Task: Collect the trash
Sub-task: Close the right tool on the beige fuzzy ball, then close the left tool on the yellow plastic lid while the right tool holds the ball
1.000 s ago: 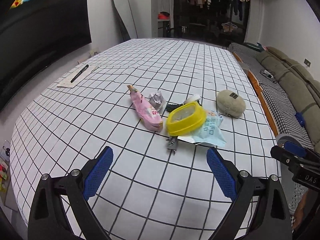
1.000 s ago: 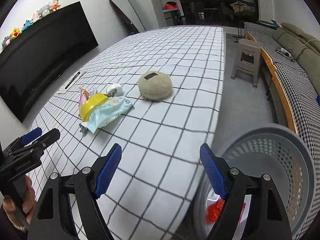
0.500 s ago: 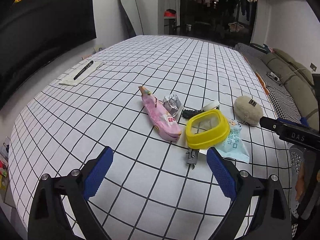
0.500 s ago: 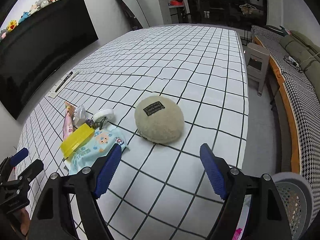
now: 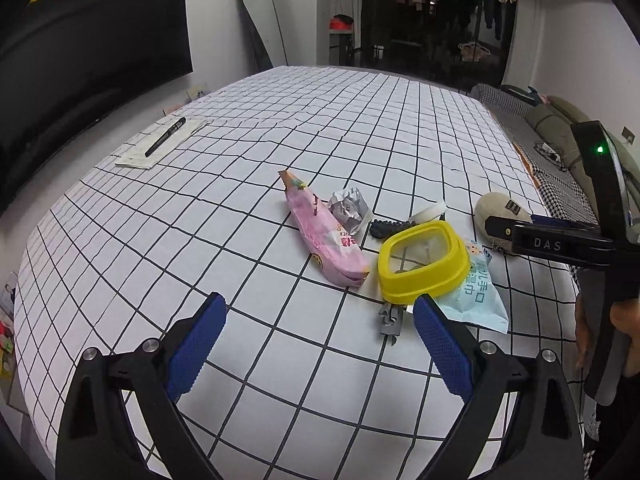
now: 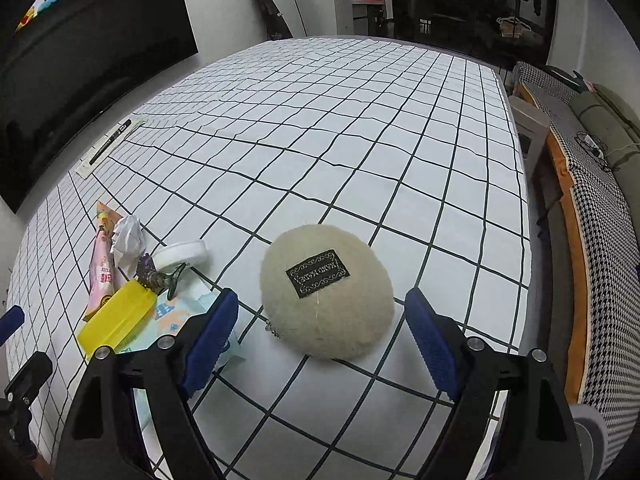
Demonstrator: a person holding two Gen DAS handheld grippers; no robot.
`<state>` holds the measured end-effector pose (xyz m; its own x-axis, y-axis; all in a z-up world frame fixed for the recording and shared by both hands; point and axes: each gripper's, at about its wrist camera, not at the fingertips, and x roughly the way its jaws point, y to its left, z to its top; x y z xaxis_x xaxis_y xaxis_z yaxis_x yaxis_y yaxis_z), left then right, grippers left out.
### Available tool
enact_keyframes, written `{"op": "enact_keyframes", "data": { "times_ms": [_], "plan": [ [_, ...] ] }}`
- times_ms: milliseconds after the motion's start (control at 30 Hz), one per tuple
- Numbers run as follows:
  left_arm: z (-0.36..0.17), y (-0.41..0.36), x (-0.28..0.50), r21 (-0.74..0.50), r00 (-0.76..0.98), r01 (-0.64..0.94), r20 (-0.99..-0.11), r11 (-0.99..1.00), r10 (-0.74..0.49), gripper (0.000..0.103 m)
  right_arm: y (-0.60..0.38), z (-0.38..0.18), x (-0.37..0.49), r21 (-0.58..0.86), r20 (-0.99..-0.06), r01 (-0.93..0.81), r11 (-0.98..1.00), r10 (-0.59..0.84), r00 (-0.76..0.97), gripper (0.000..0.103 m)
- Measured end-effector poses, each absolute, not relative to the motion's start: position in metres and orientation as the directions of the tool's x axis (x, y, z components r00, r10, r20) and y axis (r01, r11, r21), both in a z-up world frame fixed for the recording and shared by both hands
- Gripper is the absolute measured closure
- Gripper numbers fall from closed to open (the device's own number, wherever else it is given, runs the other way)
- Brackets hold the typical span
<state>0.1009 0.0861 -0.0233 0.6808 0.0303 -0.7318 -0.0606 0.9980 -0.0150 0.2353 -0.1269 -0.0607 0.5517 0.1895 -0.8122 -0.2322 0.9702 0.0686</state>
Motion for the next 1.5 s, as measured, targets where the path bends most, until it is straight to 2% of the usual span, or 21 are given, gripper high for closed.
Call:
{"op": "enact_keyframes", "data": {
  "times_ms": [367, 433, 800, 1067, 1300, 1500],
  "plan": [
    [-0.023, 0.092, 0.102, -0.017, 0.677, -0.079, -0.735, 0.997, 0.041, 0.010, -0.125, -0.064, 0.245, 0.081, -0.810, -0.222, 0.972, 0.194, 0.554, 0.023],
    [-0.024, 0.091, 0.103, -0.017, 0.676, -0.078, -0.736, 0.997, 0.040, 0.010, -0.124, -0.064, 0.244, 0.073, -0.816, -0.226, 0.971, 0.188, 0.547, 0.041],
    [-0.025, 0.090, 0.106, -0.015, 0.671, -0.076, -0.740, 0.997, 0.040, 0.010, -0.144, -0.045, 0.177, 0.136, -0.771, -0.184, 0.974, 0.220, 0.598, 0.042],
    [-0.016, 0.073, 0.123, -0.046, 0.678, -0.021, -0.735, 0.999, -0.020, 0.010, -0.158, -0.040, 0.127, 0.159, -0.757, -0.148, 0.976, 0.216, 0.617, 0.042],
    [-0.021, 0.052, 0.146, -0.079, 0.648, 0.023, -0.758, 0.997, -0.075, 0.010, -0.166, -0.041, 0.110, 0.196, -0.757, -0.133, 0.972, 0.236, 0.609, 0.042],
    [-0.032, 0.039, 0.163, -0.060, 0.624, 0.023, -0.779, 0.998, -0.061, 0.010, -0.171, -0.040, 0.105, 0.223, -0.749, -0.138, 0.965, 0.260, 0.609, 0.042]
  ]
}}
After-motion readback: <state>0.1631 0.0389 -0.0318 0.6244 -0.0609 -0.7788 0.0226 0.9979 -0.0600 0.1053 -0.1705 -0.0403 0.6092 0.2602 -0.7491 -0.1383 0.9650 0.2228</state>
